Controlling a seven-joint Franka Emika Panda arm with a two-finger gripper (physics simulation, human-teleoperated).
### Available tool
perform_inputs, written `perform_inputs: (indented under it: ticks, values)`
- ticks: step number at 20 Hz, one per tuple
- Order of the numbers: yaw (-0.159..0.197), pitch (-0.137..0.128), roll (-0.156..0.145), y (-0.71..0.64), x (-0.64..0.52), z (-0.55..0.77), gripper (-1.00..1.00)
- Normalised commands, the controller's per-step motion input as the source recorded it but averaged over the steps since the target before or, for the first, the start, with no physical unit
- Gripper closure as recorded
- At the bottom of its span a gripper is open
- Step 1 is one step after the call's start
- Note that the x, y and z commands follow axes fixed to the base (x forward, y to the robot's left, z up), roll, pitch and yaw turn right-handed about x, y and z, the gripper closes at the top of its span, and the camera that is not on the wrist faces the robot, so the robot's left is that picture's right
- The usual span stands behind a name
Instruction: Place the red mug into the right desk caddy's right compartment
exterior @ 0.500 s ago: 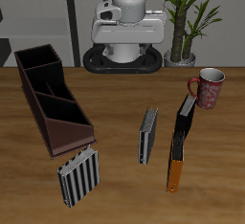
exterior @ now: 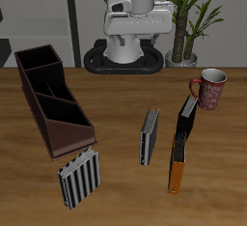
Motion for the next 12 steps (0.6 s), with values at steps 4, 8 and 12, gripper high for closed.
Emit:
perform_inputs:
  ticks: [4, 8, 12]
  values:
    - [-0.013, -0.034, 0.011, 0.17, -0.36, 0.00, -1.00]
    - [-0.047, -0.009, -0.053, 0.14, -0.24, 0.01, -1.00]
    - [-0.003, -0.031, -0.029, 0.18, -0.20, -0.01, -1.00]
